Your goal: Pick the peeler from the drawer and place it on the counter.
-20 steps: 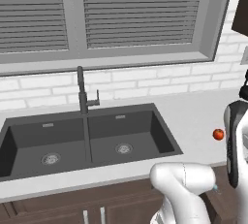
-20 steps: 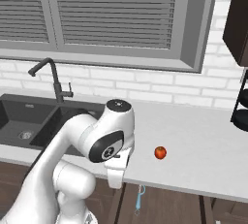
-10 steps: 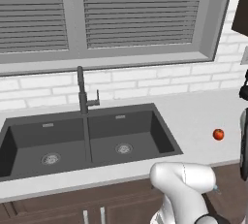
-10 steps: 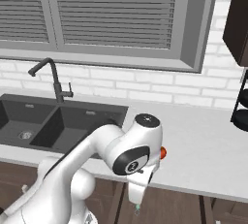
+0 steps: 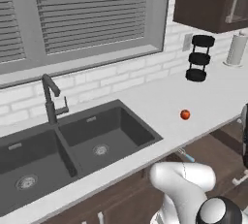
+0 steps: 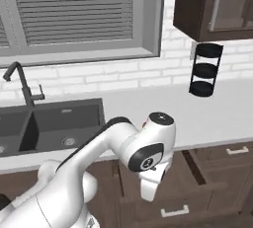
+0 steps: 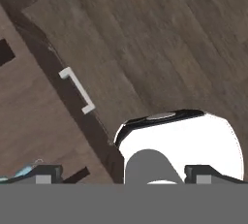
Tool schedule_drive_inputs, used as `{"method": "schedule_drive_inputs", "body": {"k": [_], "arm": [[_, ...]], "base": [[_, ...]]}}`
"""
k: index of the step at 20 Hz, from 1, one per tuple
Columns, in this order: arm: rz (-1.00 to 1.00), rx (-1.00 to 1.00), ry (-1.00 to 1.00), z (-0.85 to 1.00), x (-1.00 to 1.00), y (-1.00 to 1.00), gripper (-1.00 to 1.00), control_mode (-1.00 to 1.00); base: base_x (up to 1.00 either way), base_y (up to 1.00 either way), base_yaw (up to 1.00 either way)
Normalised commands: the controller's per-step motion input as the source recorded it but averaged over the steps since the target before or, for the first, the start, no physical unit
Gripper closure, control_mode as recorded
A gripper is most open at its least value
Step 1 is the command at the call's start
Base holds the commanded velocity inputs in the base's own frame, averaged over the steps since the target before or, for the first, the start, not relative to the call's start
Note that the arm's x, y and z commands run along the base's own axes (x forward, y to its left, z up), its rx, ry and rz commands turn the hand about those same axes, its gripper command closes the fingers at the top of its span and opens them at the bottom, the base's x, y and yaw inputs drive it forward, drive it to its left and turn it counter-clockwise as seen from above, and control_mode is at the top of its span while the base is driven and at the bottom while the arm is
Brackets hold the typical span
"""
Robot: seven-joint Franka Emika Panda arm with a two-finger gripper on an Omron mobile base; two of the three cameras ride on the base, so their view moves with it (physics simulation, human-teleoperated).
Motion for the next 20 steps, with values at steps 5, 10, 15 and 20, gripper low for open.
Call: {"method": "schedule_drive_inputs", "body": {"k": [5,10,15,20], "arm": [[0.00,0.00,0.00,0.00,0.00,0.00,-1.00,1.00],[0.00,0.00,0.00,0.00,0.00,0.00,-1.00,1.00],[0.00,0.00,0.00,0.00,0.00,0.00,-1.00,1.00],[0.00,0.00,0.00,0.00,0.00,0.00,-1.00,1.00]], "base": [[0.01,0.44,-0.83],[0.14,0.22,-0.39],[0.00,0.45,0.02],[0.00,0.71,0.00]]}}
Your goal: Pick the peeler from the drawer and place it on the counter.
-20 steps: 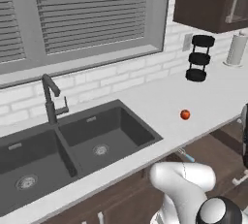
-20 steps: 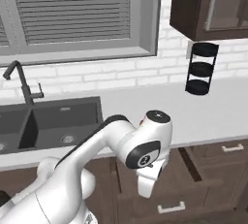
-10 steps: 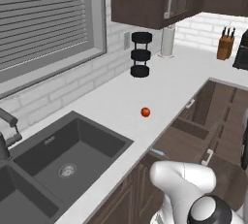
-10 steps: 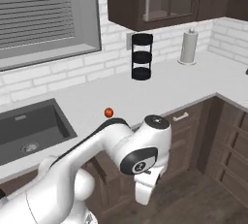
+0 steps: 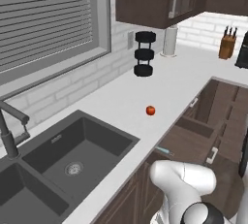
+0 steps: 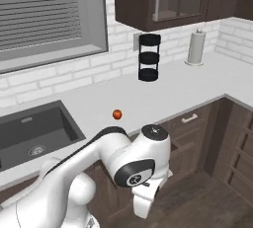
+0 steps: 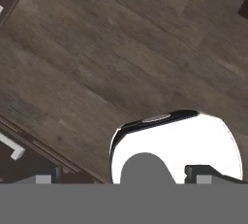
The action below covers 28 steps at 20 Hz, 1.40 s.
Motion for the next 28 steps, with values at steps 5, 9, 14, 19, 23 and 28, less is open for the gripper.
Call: {"method": "schedule_drive_inputs", "body": {"k": [5,9,14,19,23,28], "arm": [[0.06,-0.02,0.03,-0.01,0.50,0.09,-1.00,-1.00],[0.33,-0.03,0.15,-0.06,1.00,0.46,-1.00,-1.00],[0.61,0.02,0.10,-0.26,1.00,0.14,-1.00,-1.00],[0.69,0.19,0.12,-0.55,0.96,-0.23,-1.00,-1.00],[0.41,0.19,0.10,-0.24,0.89,-0.38,-1.00,-1.00],[0.05,0.03,0.12,-0.14,0.65,0.04,-1.00,-1.00]], "base": [[0.08,0.20,0.00],[0.00,0.00,0.00],[0.00,0.00,0.00],[0.00,0.00,0.00],[0.00,0.00,0.00],[0.00,0.00,0.00]]}}
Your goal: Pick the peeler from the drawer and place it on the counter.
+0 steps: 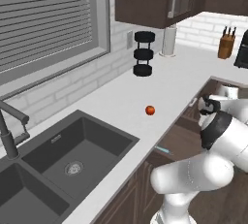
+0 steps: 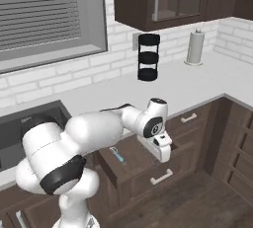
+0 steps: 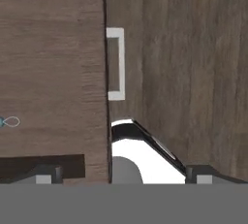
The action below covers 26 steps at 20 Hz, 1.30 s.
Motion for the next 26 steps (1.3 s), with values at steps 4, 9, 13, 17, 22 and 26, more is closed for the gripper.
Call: {"method": "schedule_drive_inputs", "body": {"k": [4,9,13,17,22,26], "arm": [[0.00,0.00,0.15,-0.65,0.50,0.08,-1.00,-1.00],[0.00,0.00,0.13,-0.84,0.50,0.00,-1.00,-1.00],[0.00,0.00,0.10,-0.78,0.31,-0.03,-1.00,-1.00],[0.00,0.04,0.24,-0.90,-0.50,-0.73,-1.00,-1.00],[0.00,0.15,0.16,-0.88,-1.00,-1.00,-1.00,-1.00],[0.00,0.16,0.06,-0.60,-1.00,-1.00,-1.00,-1.00]], "base": [[0.00,0.00,0.00],[0.00,0.00,0.00],[0.00,0.00,0.00],[0.00,0.00,0.00],[0.00,0.00,0.00],[0.00,0.00,0.00]]}}
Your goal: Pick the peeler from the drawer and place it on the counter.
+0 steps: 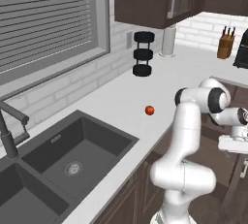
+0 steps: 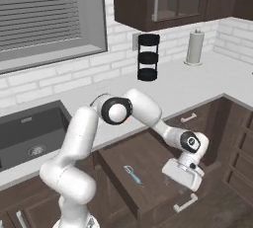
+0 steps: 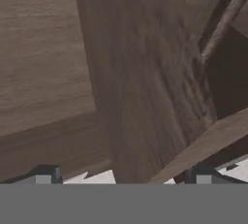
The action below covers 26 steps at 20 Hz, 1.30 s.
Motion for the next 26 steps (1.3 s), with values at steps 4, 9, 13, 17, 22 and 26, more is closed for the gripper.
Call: {"method": "schedule_drive_inputs", "body": {"k": [4,9,13,17,22,26], "arm": [[0.02,0.10,-0.27,0.36,-1.00,-0.69,-1.00,-1.00],[0.18,0.00,-0.51,0.99,-0.13,0.76,-1.00,-1.00],[0.31,-0.06,-0.39,0.40,0.00,1.00,-1.00,-1.00],[0.57,-0.01,-0.19,-0.07,0.01,0.58,-1.00,-1.00],[0.58,0.00,-0.21,-0.36,0.00,0.62,-1.00,-1.00],[0.16,0.05,-0.19,-0.42,0.00,0.91,-1.00,-1.00]], "base": [[0.00,0.00,0.00],[0.00,0.00,0.00],[0.00,0.00,0.00],[0.00,0.00,0.00],[0.00,0.00,0.00],[0.00,0.00,0.00]]}}
